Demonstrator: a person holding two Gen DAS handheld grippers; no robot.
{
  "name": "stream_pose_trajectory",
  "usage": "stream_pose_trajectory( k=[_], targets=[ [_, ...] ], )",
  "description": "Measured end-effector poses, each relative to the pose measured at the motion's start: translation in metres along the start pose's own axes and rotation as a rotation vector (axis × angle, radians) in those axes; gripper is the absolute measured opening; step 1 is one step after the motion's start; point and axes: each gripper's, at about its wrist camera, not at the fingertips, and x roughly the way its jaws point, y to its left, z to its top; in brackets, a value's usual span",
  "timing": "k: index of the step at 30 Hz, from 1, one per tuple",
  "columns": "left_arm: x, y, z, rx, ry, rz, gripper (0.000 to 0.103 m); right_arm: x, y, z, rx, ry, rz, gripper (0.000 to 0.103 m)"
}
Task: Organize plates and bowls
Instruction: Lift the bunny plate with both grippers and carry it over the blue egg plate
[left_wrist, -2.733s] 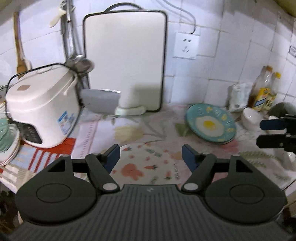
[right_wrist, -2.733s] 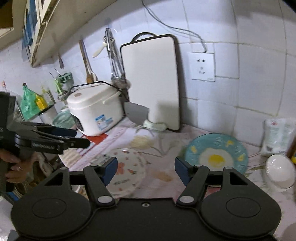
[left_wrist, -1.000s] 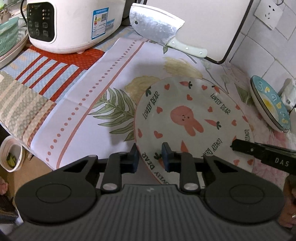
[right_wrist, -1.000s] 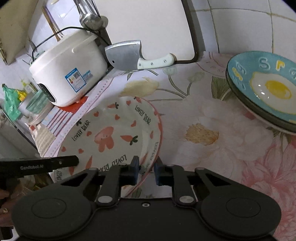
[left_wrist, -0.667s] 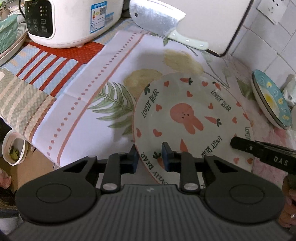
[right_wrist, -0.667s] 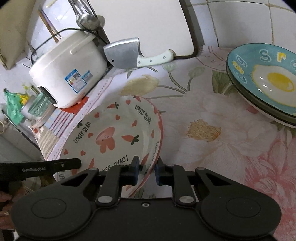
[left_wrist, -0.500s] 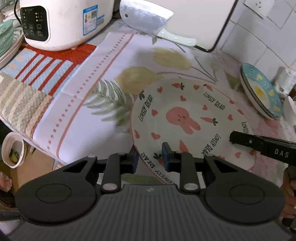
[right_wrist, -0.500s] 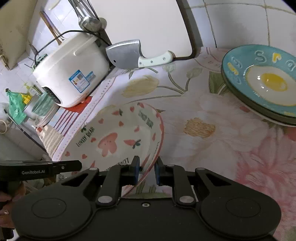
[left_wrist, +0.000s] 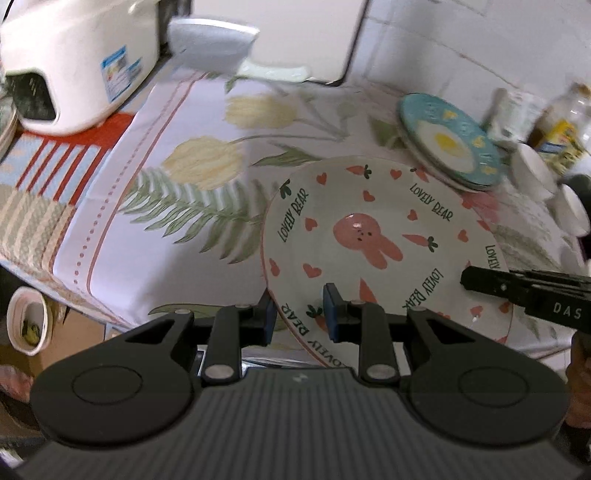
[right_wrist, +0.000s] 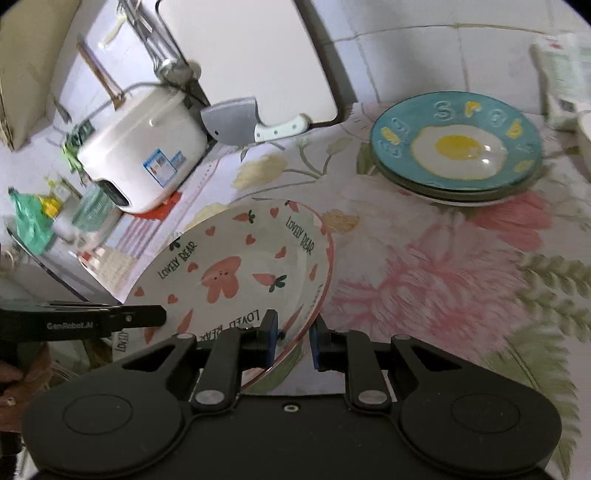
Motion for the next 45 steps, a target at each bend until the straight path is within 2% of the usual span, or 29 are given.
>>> stream_pose_trajectory(
  k=[9, 20, 25, 28, 33, 45],
  targets=[
    [-0.029, -0.047, 0.016, 0.071, -0.042, -0.066, 0.024, -0.067, -0.008, 0.002, 0.002, -0.103, -0.043, 0.023],
    [-0.019, -0.099, 0.040, 0.125, -0.065, -0.119, 0.024, -0.105, -0.041, 0.024, 0.039, -0.172, -0.115, 0.023],
    [0.003, -0.116, 0.060, 0.120, -0.088, -0.099, 0.024, -0.096, -0.060, 0.043, 0.038, -0.183, -0.139, 0.023],
    [0.021, -0.126, 0.070, 0.175, -0.107, -0.069, 0.025, -0.080, -0.076, 0.061, 0.038, -0.160, -0.147, 0.023],
    [0.063, -0.132, 0.091, 0.140, -0.066, -0.078, 0.025, -0.053, -0.104, 0.087, 0.058, -0.138, -0.188, 0.023],
    [0.132, -0.138, 0.124, 0.046, -0.047, -0.082, 0.025, -0.005, -0.143, 0.132, 0.037, -0.104, -0.263, 0.024]
  ],
)
